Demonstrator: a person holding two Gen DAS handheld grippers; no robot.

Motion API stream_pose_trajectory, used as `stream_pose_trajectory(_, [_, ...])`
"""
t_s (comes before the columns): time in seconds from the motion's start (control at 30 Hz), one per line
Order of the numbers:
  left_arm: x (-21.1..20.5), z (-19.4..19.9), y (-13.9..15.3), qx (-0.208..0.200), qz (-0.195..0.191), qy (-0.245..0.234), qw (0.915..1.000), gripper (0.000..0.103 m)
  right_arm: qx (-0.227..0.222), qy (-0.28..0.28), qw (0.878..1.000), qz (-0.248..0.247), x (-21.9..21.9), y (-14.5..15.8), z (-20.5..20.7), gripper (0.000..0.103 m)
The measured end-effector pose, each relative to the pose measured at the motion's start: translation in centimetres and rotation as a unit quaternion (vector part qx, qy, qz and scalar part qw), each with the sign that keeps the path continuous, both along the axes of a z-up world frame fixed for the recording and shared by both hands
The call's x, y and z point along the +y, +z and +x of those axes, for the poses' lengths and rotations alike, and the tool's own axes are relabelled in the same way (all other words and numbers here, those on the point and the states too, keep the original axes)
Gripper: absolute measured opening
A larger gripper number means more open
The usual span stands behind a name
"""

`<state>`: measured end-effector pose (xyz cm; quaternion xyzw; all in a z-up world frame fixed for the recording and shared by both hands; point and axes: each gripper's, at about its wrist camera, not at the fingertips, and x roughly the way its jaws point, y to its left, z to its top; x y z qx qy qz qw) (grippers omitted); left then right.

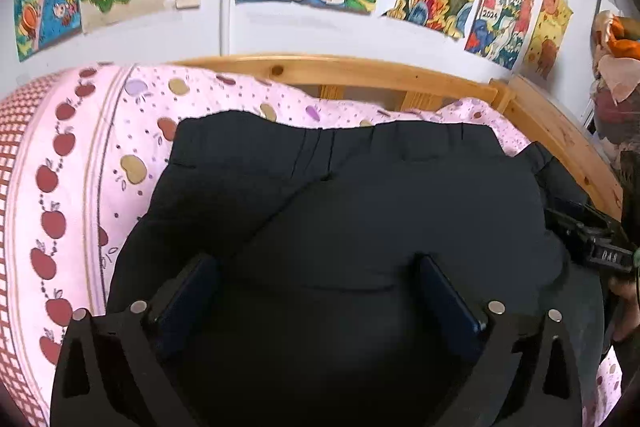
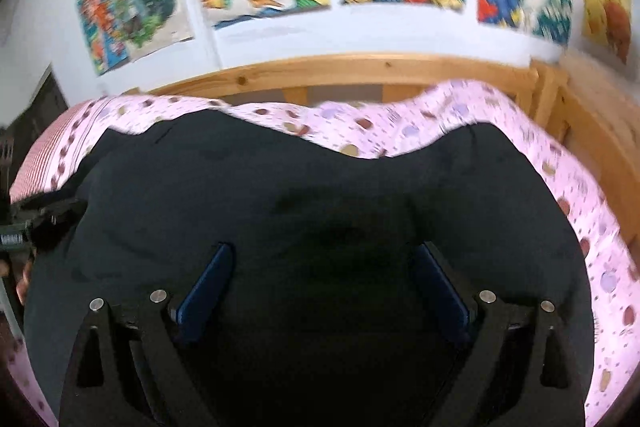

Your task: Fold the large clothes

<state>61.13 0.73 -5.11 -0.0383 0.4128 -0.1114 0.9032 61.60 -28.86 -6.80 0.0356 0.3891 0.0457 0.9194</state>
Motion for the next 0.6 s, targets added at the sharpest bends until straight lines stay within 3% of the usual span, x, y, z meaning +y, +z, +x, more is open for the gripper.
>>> stream_pose_trajectory(0.3, [-0.1,0.9,-1.8,0.024,-0.027,-0.007,0.9993,0.103,0.009,-0.019,0.999,0.046,-1.9,-2.7,1.1,0.090])
stream_pose_trajectory(0.6, [-0.4,0.5,-2.3,0.020,-0.034,-0.015,0.9991,0.103,-0.012,-0.020,0.998,0.066,-2.4,-4.0,0.4,0.090])
